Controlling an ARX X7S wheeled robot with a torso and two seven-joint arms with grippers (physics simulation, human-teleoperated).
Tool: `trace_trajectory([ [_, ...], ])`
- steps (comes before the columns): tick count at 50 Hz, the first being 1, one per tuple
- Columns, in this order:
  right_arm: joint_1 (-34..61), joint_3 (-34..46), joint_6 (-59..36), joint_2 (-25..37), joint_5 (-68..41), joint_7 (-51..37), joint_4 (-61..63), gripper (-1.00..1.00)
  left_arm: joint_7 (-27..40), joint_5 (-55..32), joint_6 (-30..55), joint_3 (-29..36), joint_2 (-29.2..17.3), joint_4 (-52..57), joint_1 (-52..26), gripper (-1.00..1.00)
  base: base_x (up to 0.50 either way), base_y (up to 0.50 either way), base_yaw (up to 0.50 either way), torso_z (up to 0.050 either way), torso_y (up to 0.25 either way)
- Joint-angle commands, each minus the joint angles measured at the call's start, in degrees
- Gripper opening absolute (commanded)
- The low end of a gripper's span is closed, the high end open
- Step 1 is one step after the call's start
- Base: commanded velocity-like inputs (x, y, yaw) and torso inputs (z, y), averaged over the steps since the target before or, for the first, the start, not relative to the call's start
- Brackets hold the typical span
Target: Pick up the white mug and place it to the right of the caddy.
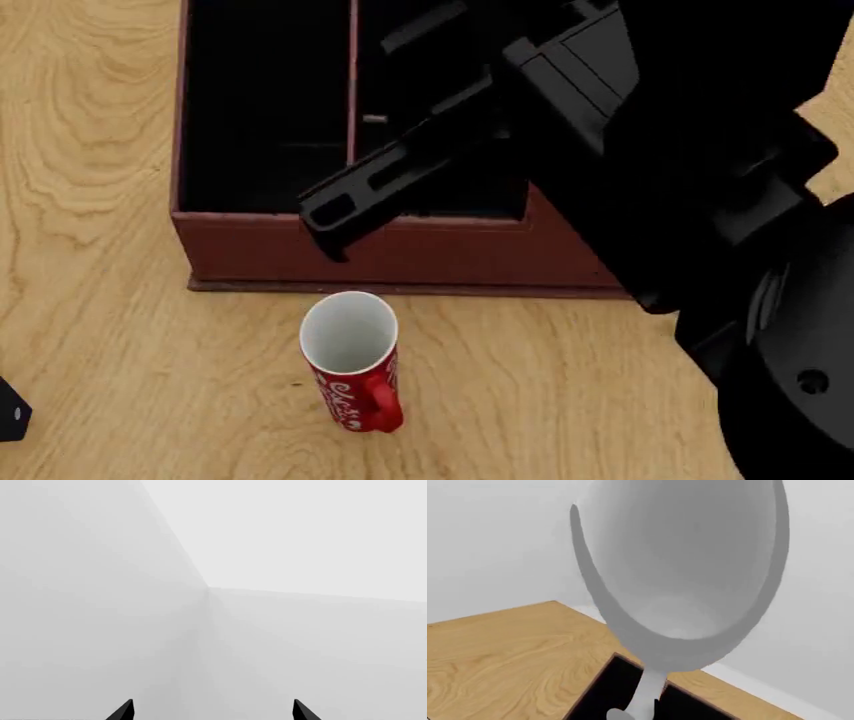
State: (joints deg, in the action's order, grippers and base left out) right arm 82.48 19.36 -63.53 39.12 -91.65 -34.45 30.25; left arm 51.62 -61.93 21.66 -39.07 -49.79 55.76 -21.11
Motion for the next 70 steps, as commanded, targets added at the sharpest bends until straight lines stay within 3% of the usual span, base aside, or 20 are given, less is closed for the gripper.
trace_trajectory([
  [1,3.01,-4.18,-2.01,8.06,-3.19,-6.38,-0.34,-1.0,-0.61,1.76,-0.81,1.97,0.74,-0.73,-0.45,1.0,0.0,0.0,0.0,0.0,0.0],
  [18,2.73,-8.32,-2.69,20.13,-8.91,-14.37,-2.72,-1.0,-0.66,0.92,-1.4,1.08,0.58,-0.82,0.15,1.0,0.0,0.0,0.0,0.0,0.0],
  [29,-6.45,-12.19,-0.91,27.81,-6.07,-13.18,-7.35,-1.0,-0.85,1.12,-1.88,1.06,1.03,-0.66,0.74,1.0,0.0,0.0,0.0,0.0,0.001],
  [52,-27.77,-15.41,7.25,27.57,1.85,-13.25,-14.22,-1.0,-2.43,3.14,-3.02,1.1,2.81,-1.39,2.84,1.0,0.0,0.0,0.0,0.0,0.0],
  [70,-26.86,-9.61,3.83,26.41,6.73,-5.56,-23.43,-1.0,-2.18,2.47,-3.27,0.01,2.32,-1.33,3.45,1.0,0.0,0.0,0.0,0.0,0.001],
])
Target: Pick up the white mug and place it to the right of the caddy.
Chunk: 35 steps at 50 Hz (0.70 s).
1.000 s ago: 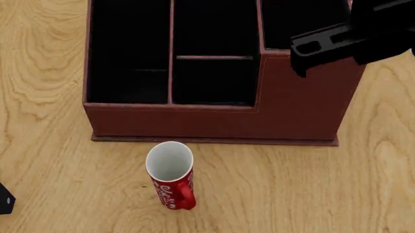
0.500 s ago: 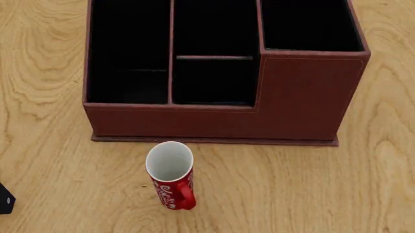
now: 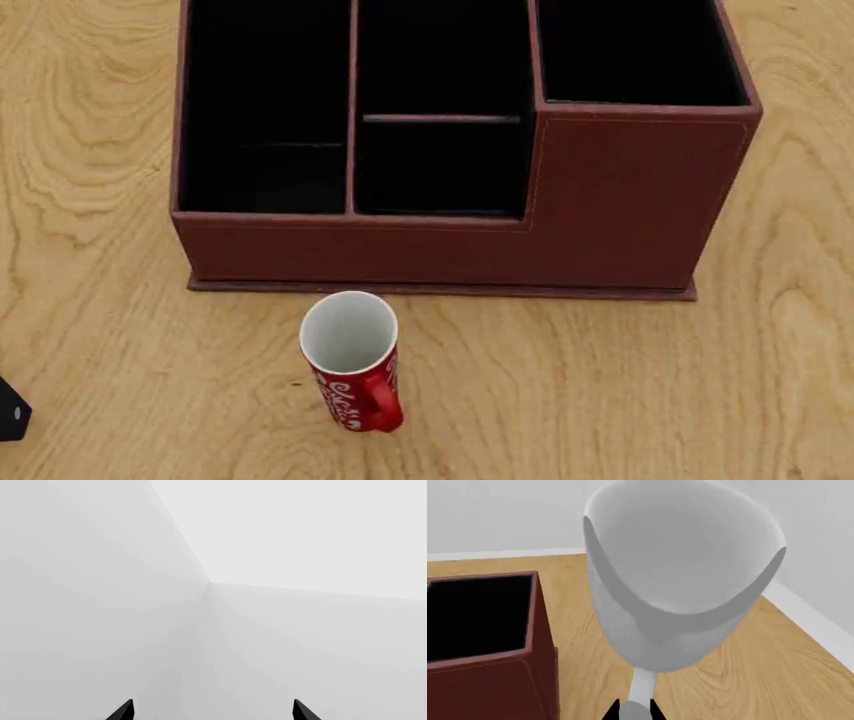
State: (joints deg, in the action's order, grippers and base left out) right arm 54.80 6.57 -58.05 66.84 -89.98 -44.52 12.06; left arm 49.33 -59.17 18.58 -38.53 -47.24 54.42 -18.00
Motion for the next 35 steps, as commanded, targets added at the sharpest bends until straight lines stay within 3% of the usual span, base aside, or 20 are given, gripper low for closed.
trace_trajectory([
  [1,0.87,3.22,-1.66,-1.33,5.11,4.56,-5.28,-1.0,0.12,-0.3,-0.2,-0.53,-0.25,0.01,0.34,1.0,0.0,0.0,0.0,0.0,0.0],
  [17,13.79,18.16,-8.62,-8.54,18.94,19.25,-16.89,-1.0,1.17,-1.4,0.0,-1.22,-1.69,0.4,0.29,1.0,0.0,0.0,0.0,0.0,0.001],
  [35,18.88,28.88,-3.19,-17.31,31.5,32.9,-31.67,-1.0,2.17,-1.94,0.21,-1.22,-3.05,0.67,0.09,1.0,0.0,0.0,0.0,0.0,0.001],
])
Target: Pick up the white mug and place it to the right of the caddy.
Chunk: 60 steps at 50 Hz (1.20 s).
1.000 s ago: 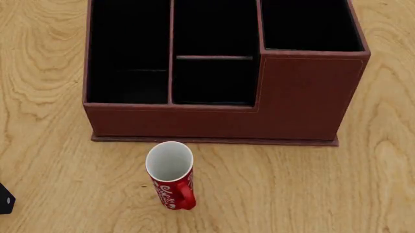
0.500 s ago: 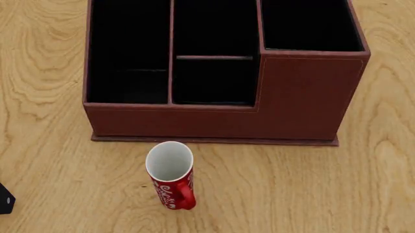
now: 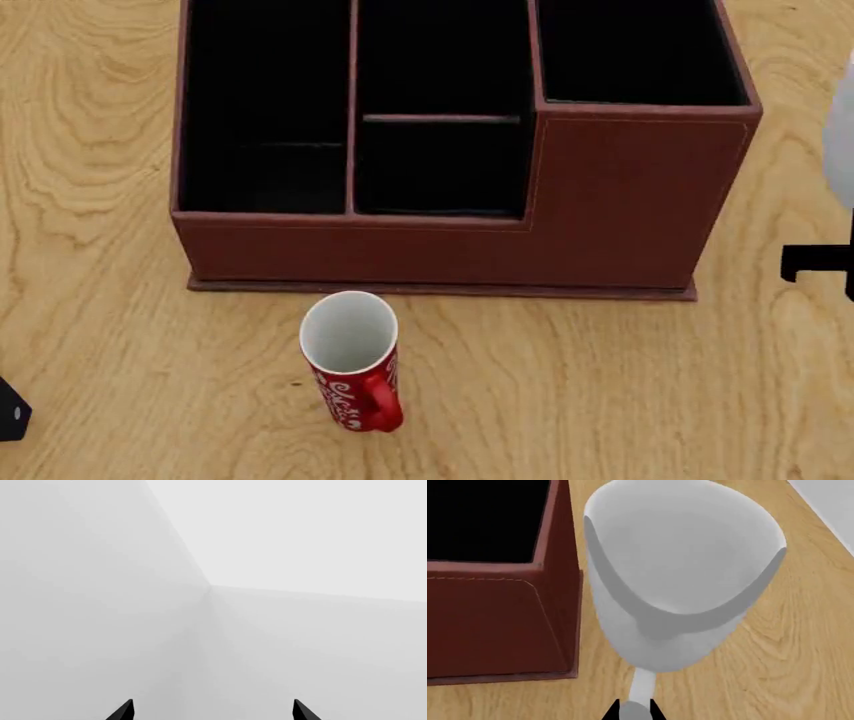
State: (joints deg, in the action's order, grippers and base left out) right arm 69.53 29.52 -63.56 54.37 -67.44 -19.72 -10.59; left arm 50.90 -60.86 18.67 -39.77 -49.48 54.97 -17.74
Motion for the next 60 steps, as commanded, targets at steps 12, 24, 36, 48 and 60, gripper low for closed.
trace_trajectory([
  [12,8.69,10.91,7.17,-10.6,16.41,14.53,-23.4,-1.0,1.79,-1.96,0.58,-1.28,-2.18,0.88,0.32,1.0,0.0,0.0,0.0,0.0,0.0],
  [24,12.32,14.29,13.51,-15.76,22.34,19.91,-38.06,-1.0,2.76,-1.28,0.86,0.47,-3.36,0.76,-0.59,1.0,0.0,0.0,0.0,0.0,0.001],
  [36,16.69,19.12,24.47,-24.07,29.46,29.18,-57.99,-1.0,3.21,-1.42,1.14,0.96,-4.57,0.85,-0.76,1.0,0.0,0.0,0.0,0.0,0.001],
  [48,16.59,14.47,26.86,-27.24,35.94,32.23,-64.35,-1.0,2.78,-0.22,2.09,0.5,-5.82,1.27,0.21,1.0,0.0,0.0,0.0,0.0,0.0],
  [60,15.13,4.62,25.16,-27.95,46.17,33.91,-64.36,-1.0,2.89,-0.16,1.88,0.54,-5.91,1.24,0.34,1.0,0.0,0.0,0.0,0.0,0.001],
])
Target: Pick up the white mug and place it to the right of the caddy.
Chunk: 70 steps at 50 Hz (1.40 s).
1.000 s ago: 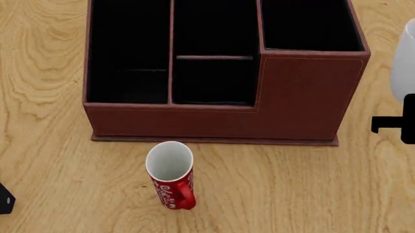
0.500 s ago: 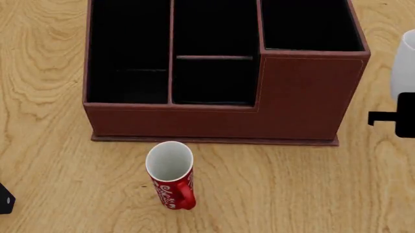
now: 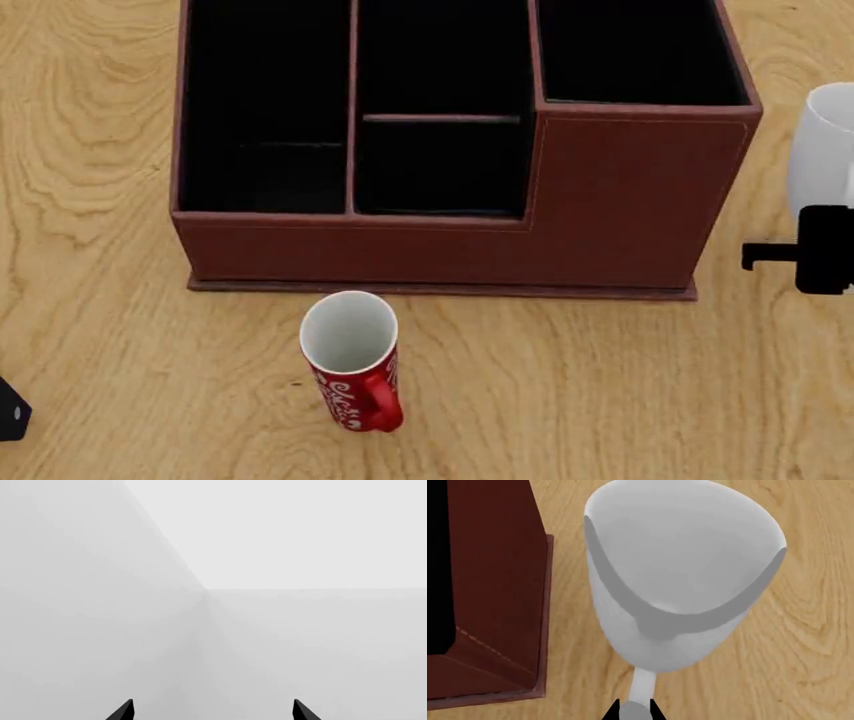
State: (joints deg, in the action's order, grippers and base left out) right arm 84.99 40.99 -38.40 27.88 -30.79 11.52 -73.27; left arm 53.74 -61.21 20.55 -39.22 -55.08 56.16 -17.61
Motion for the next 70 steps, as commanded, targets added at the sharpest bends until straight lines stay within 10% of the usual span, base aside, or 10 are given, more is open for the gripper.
trace_trajectory([
  [1,-0.48,-7.63,-0.41,-1.63,10.3,2.69,-1.68,-1.0,0.02,0.25,-0.03,0.01,-0.3,0.05,0.21,1.0,0.0,0.0,0.0,0.0,0.0],
  [54,-5.07,-27.56,-0.94,-3.42,28.64,4.13,-1.67,-1.0,0.84,0.25,-0.56,0.02,-0.86,-0.03,0.89,1.0,0.0,0.0,0.0,0.0,0.0],
  [55,-5.15,-27.71,-0.94,-3.41,28.66,4.12,-1.67,1.0,0.86,0.24,-0.57,0.03,-0.86,-0.03,0.89,1.0,0.0,0.0,0.0,0.0,0.0],
  [70,-6.36,-29.27,-0.82,-3.28,29.21,3.98,-1.66,1.0,1.14,0.48,-0.72,0.07,-0.97,-0.03,1.03,1.0,0.0,0.0,0.0,0.0,0.0],
])
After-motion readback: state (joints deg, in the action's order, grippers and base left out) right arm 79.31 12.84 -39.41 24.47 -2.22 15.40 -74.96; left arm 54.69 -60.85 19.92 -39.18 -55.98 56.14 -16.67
